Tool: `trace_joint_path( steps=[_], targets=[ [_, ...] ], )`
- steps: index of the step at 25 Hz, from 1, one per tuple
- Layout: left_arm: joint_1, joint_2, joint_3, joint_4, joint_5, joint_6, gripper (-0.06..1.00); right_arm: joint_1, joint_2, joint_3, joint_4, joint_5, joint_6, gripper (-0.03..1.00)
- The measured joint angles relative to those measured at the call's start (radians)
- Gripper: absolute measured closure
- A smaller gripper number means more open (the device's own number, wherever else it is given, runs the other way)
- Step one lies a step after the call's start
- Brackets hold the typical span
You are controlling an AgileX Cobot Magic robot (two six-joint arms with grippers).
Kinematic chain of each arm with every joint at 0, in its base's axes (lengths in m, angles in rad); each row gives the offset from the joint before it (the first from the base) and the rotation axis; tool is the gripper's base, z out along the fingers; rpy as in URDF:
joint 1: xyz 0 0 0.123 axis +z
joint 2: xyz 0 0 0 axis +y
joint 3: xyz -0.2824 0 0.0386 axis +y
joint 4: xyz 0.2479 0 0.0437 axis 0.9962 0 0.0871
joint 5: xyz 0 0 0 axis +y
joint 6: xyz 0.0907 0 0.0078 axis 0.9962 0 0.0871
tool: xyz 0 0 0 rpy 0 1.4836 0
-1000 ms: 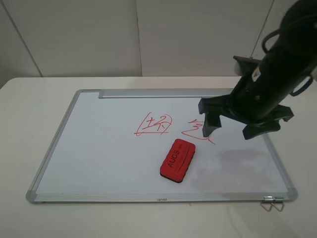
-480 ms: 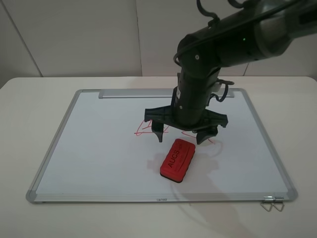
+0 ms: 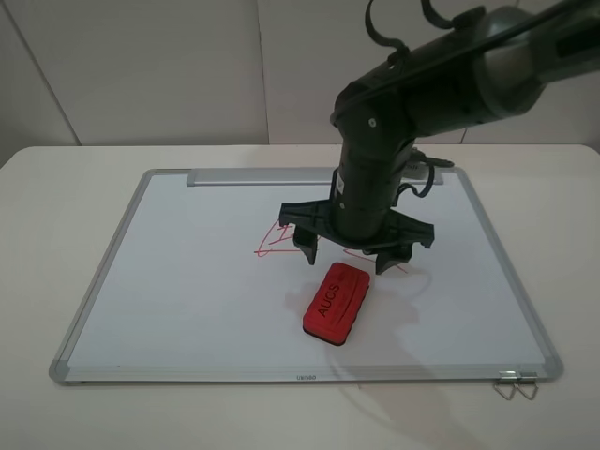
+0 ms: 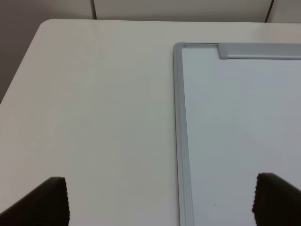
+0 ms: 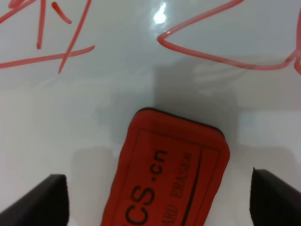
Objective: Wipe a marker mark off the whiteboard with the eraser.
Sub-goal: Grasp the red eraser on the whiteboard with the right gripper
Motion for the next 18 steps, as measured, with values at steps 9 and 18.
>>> trace_joint_path(
  steps=[9,18],
  targets=[
    [0.000,0.000,0.000,0.001,0.000,0.000,0.16,0.005,0.033,0.056,0.008,-0.060,0.053,0.29],
    [0.000,0.000,0.000,0.001,0.000,0.000,0.16,0.036,0.058,0.056,0.035,-0.094,0.053,0.29]
  ],
)
